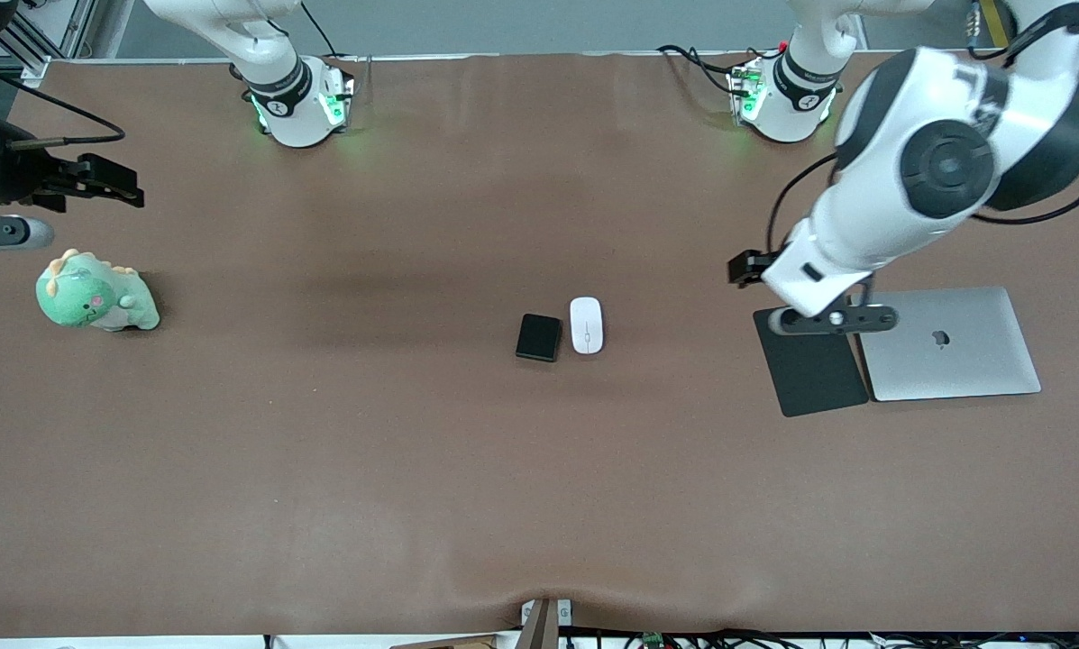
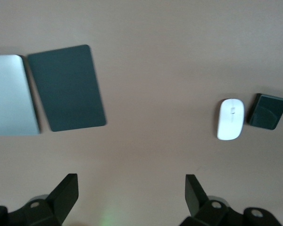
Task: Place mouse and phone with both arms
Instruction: 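Reach the left gripper down over the white mouse, then grasp the white mouse with the left gripper while the right gripper reaches the phone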
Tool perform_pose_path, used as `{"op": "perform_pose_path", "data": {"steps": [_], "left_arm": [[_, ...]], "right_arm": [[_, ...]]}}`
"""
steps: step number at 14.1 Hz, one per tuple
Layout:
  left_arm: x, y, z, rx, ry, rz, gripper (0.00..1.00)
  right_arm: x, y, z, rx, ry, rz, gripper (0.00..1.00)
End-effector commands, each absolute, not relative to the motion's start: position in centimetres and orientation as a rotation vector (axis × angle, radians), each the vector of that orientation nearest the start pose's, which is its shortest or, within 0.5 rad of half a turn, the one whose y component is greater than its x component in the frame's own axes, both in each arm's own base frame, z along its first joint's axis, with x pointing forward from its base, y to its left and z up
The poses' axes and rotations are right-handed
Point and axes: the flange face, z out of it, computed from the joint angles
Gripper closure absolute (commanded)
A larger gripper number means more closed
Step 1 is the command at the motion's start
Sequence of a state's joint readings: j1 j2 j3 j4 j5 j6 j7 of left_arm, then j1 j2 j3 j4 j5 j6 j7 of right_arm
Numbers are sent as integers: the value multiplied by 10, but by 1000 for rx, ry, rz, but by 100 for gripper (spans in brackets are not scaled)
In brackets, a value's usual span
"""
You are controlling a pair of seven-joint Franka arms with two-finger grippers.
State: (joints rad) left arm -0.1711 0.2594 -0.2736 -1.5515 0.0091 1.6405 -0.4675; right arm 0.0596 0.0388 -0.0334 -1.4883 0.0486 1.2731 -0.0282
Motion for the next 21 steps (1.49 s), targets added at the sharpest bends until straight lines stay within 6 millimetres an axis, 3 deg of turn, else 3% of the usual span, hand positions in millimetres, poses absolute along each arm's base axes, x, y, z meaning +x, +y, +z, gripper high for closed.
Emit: {"op": "perform_pose_path", "data": {"steps": [1,7,10,16,18,21], "left_arm": [[565,-286,470,-3111,-108,240,0],[560,-363,382,-3106,-302,243,0],[549,-398,341,-3074,-374,201,0],[534,-424,264,-3163,-385,128,0],[519,-432,248,-3176,-336,111,0],[509,-434,224,-3162,-279,95,0]], "right_arm": [[538,28,609,-3015,-91,415,0],[560,34,575,-2964,-85,450,0],[562,41,572,-2955,-100,454,0],[578,52,540,-2914,-105,491,0],[583,52,531,-2890,-95,498,0],[597,46,499,-2808,-48,546,0]]}}
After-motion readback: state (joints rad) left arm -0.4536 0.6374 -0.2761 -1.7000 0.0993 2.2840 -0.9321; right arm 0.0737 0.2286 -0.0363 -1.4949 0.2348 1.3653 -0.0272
